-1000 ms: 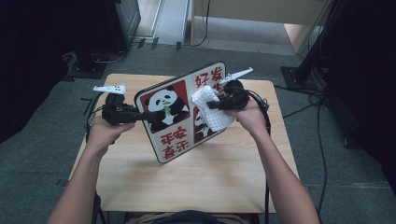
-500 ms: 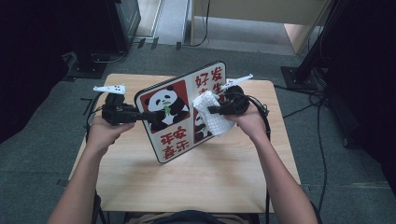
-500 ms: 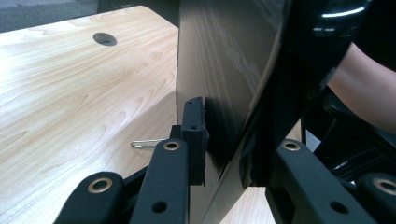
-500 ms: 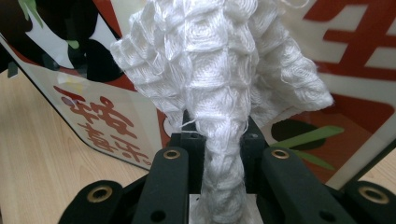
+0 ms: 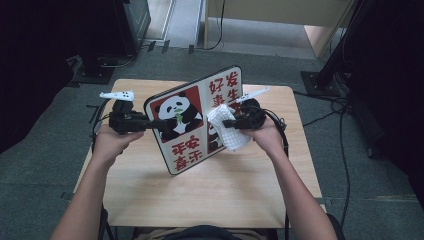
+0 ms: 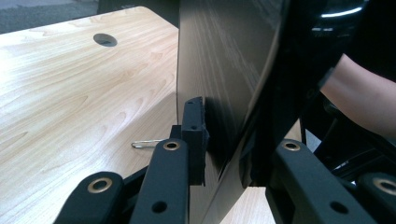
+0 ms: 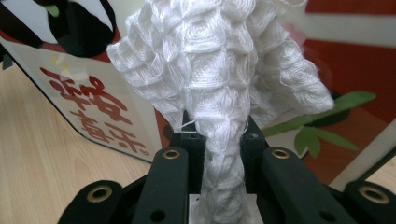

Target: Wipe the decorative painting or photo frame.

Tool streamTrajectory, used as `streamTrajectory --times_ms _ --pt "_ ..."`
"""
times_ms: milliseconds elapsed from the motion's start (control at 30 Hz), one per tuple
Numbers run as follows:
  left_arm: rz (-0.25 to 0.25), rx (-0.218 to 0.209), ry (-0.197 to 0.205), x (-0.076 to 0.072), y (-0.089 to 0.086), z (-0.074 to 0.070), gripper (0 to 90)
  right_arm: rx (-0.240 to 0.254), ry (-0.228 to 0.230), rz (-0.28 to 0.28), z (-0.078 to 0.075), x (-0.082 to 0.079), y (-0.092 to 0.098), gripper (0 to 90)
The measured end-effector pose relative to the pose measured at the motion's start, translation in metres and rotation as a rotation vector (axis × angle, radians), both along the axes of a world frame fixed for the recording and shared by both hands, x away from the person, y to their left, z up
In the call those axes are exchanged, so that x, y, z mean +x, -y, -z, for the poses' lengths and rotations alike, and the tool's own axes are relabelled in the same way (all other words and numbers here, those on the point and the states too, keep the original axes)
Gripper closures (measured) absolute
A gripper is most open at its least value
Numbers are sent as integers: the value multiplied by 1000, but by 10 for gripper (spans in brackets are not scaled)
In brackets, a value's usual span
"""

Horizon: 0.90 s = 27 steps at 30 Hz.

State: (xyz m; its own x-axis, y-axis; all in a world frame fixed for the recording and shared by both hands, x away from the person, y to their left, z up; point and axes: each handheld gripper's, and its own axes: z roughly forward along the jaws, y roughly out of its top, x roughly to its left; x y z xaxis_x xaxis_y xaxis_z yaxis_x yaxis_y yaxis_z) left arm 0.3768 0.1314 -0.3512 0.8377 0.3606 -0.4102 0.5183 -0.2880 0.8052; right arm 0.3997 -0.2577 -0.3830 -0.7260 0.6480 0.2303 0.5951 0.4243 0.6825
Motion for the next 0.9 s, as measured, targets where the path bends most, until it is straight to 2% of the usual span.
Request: streamTrajectory --times_ms 100,367,500,700,833,900 --pt "-2 -4 -7 1 0 0 754 10 6 7 6 -2 1 784" --pt "-2 -5 -7 0 0 0 754 -18 -7 20 17 -3 2 784" --pt "-3 -6 -8 0 0 0 754 -14 -3 22 20 -3 4 784" --pt "0 -2 -4 0 0 0 754 -26 -33 30 33 -4 6 782" --pt "-2 -2 -4 0 0 0 755 -21 -24 34 39 -6 7 783" --pt "-1 -2 -5 0 0 0 755 -24 -35 35 43 -7 7 783"
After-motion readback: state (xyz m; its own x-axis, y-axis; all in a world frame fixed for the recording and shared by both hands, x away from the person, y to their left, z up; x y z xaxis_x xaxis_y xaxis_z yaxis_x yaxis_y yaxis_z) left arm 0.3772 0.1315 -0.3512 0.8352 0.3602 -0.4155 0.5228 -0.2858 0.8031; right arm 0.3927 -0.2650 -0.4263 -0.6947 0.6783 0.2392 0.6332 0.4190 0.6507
